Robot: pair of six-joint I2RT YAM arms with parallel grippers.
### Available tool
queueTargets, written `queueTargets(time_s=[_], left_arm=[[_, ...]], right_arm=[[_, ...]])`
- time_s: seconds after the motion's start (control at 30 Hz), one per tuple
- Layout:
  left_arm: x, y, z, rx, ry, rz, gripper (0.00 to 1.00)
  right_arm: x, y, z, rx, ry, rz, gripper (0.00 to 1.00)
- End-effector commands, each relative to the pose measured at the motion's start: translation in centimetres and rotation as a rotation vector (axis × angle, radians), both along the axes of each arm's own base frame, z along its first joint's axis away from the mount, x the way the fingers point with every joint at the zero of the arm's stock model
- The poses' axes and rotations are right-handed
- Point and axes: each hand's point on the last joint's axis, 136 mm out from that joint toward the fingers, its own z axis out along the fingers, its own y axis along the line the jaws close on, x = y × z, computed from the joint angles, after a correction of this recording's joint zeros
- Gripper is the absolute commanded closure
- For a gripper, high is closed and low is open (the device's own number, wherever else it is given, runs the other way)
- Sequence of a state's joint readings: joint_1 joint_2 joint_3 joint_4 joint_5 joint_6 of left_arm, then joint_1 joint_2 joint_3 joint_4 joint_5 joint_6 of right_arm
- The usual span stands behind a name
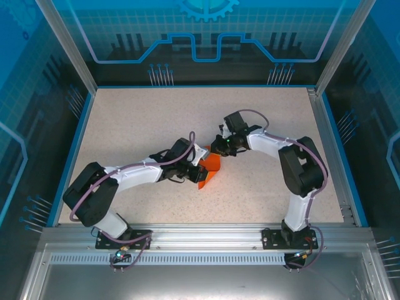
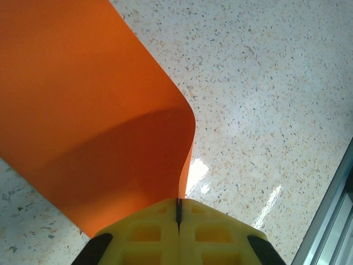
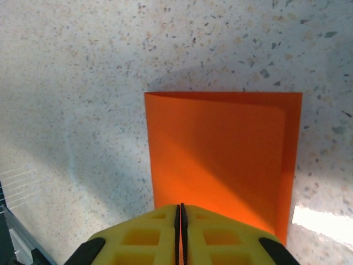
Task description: Fold a paper plane with a square sheet of paper (pick it up from the middle)
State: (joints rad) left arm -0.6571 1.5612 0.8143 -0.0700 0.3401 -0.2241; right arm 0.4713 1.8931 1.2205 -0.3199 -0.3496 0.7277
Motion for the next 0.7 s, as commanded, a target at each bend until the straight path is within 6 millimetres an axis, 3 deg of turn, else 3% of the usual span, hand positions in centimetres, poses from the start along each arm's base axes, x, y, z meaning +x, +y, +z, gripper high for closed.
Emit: queueTargets(time_s=[0.0, 0.33, 0.67], left_arm=[[0.0, 0.0, -0.2, -0.017, 0.032, -0.018, 1.00], [0.8, 0.2, -1.0, -0.012, 0.086, -0.012, 1.00], [1.7, 0.7, -1.9, 0.018, 0.117, 0.016, 1.00]], right_arm=[[-0.3, 0.3, -1.1, -0.039, 0.038, 0.046, 0.88], [-0.6, -0.3, -4.9, -0.129, 0.096, 0.073, 0.89], [-1.3, -1.1, -6.4, -0.170, 0.120, 0.071, 0.89]])
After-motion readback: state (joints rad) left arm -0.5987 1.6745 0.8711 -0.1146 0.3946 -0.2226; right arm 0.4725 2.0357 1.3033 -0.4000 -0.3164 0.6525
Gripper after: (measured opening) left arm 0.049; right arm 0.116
